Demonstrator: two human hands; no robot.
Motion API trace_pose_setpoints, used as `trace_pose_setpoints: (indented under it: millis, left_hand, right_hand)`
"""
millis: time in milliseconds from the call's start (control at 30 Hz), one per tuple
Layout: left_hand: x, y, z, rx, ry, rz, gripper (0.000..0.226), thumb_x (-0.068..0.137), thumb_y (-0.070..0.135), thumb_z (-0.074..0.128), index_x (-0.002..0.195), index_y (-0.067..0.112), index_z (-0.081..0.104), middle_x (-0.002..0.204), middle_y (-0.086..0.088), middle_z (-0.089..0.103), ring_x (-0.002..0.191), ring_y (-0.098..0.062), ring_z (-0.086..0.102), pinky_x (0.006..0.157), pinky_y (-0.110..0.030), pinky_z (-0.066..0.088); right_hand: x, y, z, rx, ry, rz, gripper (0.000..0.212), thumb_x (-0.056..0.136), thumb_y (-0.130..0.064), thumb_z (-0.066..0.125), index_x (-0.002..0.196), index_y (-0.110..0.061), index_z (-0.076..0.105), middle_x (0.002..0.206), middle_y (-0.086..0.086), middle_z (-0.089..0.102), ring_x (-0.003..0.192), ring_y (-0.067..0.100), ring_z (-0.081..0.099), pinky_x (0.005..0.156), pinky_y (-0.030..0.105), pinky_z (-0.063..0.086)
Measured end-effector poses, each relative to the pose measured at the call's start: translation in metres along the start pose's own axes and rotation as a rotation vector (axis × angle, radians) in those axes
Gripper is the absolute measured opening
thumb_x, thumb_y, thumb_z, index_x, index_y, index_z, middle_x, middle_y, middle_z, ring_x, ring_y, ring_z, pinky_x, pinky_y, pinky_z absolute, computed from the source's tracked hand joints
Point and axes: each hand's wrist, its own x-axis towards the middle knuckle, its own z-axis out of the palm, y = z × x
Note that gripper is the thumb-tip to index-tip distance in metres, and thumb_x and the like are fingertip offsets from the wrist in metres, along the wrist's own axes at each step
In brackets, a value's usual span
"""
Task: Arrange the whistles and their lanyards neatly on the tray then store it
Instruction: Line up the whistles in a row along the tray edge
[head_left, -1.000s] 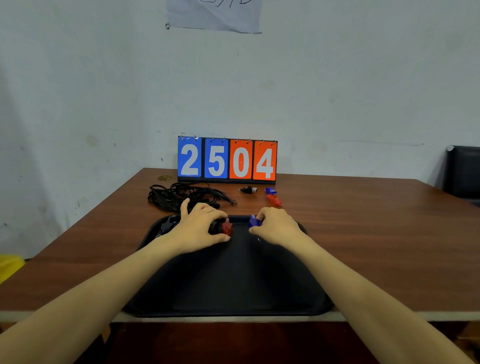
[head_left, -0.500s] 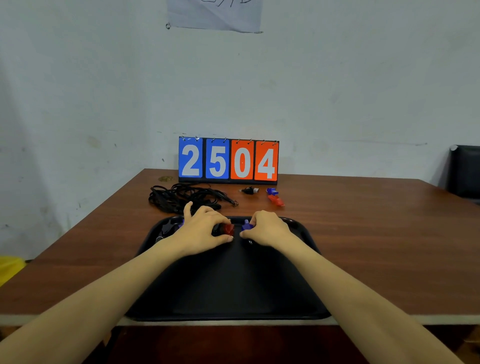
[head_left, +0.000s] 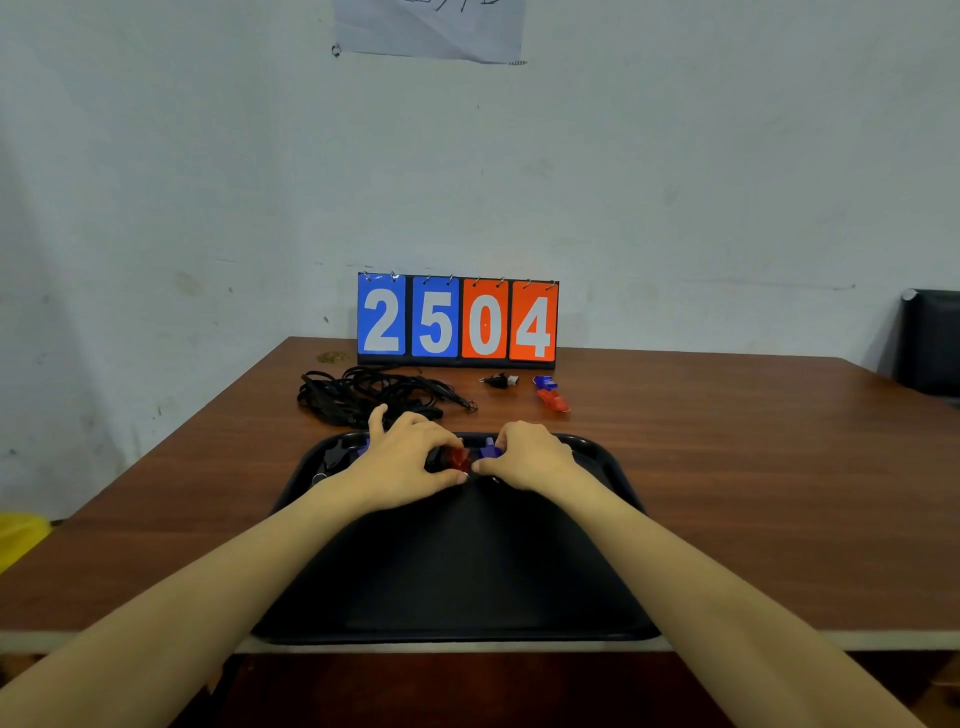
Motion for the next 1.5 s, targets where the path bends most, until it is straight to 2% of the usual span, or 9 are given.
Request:
trace_pose_setpoints:
  millis: [367, 500, 600, 833, 1033, 1200, 1267, 1367, 1500]
  left_hand:
    - [-0.002, 0.006, -0.011, -0.008, 0.055, -0.012, 0.054, 0.088, 0.054, 0.048, 0.136, 0.032, 0.041, 0.136, 0.009, 0.048, 0.137, -0.012, 0.026, 0.115, -0.048, -0.004]
    - [0.011, 0.012, -0.027, 0.003, 0.104, -0.002, 0.045, 0.092, 0.048, 0.046, 0.133, 0.03, 0.045, 0.136, 0.008, 0.048, 0.136, -0.013, 0.027, 0.116, -0.045, -0.001]
    - [0.03, 0.018, -0.029, 0.01, 0.08, 0.012, 0.042, 0.092, 0.042, 0.048, 0.132, 0.029, 0.046, 0.133, 0.007, 0.049, 0.135, -0.014, 0.03, 0.116, -0.046, 0.002]
    - [0.108, 0.029, -0.014, -0.085, 0.009, 0.009, 0.04, 0.094, 0.026, 0.051, 0.133, 0.015, 0.05, 0.133, -0.004, 0.054, 0.122, -0.018, 0.049, 0.104, -0.033, 0.041]
    - [0.175, 0.016, 0.015, -0.068, -0.182, -0.094, 0.047, 0.092, 0.008, 0.045, 0.139, 0.016, 0.041, 0.142, -0.008, 0.044, 0.127, -0.024, 0.044, 0.106, -0.038, 0.041]
    - [0.199, 0.012, 0.034, 0.051, -0.238, -0.082, 0.066, 0.092, 0.004, 0.042, 0.15, 0.022, 0.015, 0.158, -0.001, 0.012, 0.147, -0.022, 0.005, 0.119, -0.049, 0.01]
    - [0.203, 0.01, 0.037, 0.069, -0.261, -0.068, 0.059, 0.094, 0.006, 0.041, 0.147, 0.025, 0.025, 0.156, 0.0, 0.02, 0.145, -0.023, 0.01, 0.117, -0.052, 0.008]
    - [0.202, 0.011, 0.038, 0.055, -0.18, -0.04, 0.037, 0.096, 0.013, 0.045, 0.131, 0.025, 0.049, 0.138, -0.001, 0.045, 0.132, -0.022, 0.034, 0.115, -0.054, 0.015]
    - [0.188, 0.019, 0.035, 0.053, -0.12, -0.003, 0.029, 0.094, 0.029, 0.051, 0.122, 0.022, 0.053, 0.118, -0.001, 0.057, 0.114, -0.019, 0.049, 0.11, -0.047, 0.026]
  right_hand:
    - [-0.005, 0.007, -0.011, 0.025, 0.025, -0.017, 0.04, 0.085, -0.051, 0.058, 0.103, -0.015, 0.057, 0.094, 0.002, 0.06, 0.098, 0.021, 0.06, 0.095, 0.043, 0.047]
    - [-0.004, 0.026, -0.045, 0.096, 0.161, 0.0, 0.035, 0.09, -0.042, 0.056, 0.108, -0.013, 0.061, 0.108, 0.005, 0.064, 0.097, 0.017, 0.061, 0.085, 0.029, 0.049]
    - [-0.003, 0.046, -0.071, 0.146, 0.24, 0.001, 0.03, 0.092, -0.034, 0.056, 0.108, -0.01, 0.062, 0.11, 0.006, 0.065, 0.093, 0.015, 0.059, 0.082, 0.027, 0.046]
    - [0.036, 0.079, -0.087, 0.167, 0.258, -0.027, 0.029, 0.094, -0.023, 0.054, 0.12, -0.01, 0.059, 0.123, 0.007, 0.061, 0.111, 0.018, 0.056, 0.089, 0.024, 0.041]
    - [0.089, 0.089, -0.065, 0.077, 0.137, -0.02, 0.035, 0.092, -0.025, 0.056, 0.126, -0.015, 0.055, 0.127, 0.006, 0.058, 0.113, 0.018, 0.056, 0.095, 0.028, 0.044]
    - [0.117, 0.093, -0.045, 0.002, 0.138, -0.045, 0.046, 0.093, -0.03, 0.055, 0.136, -0.018, 0.045, 0.133, 0.006, 0.054, 0.117, 0.02, 0.054, 0.097, 0.031, 0.045]
    - [0.121, 0.093, -0.04, -0.009, 0.138, -0.05, 0.045, 0.092, -0.03, 0.056, 0.135, -0.018, 0.046, 0.132, 0.006, 0.054, 0.116, 0.02, 0.055, 0.096, 0.031, 0.046]
    - [0.122, 0.094, -0.037, -0.019, 0.156, -0.052, 0.037, 0.092, -0.029, 0.057, 0.126, -0.016, 0.052, 0.125, 0.006, 0.058, 0.109, 0.019, 0.057, 0.091, 0.03, 0.047]
    - [0.115, 0.095, -0.04, 0.031, 0.099, -0.067, 0.03, 0.09, -0.034, 0.058, 0.115, -0.016, 0.057, 0.114, 0.004, 0.06, 0.102, 0.016, 0.058, 0.086, 0.028, 0.047]
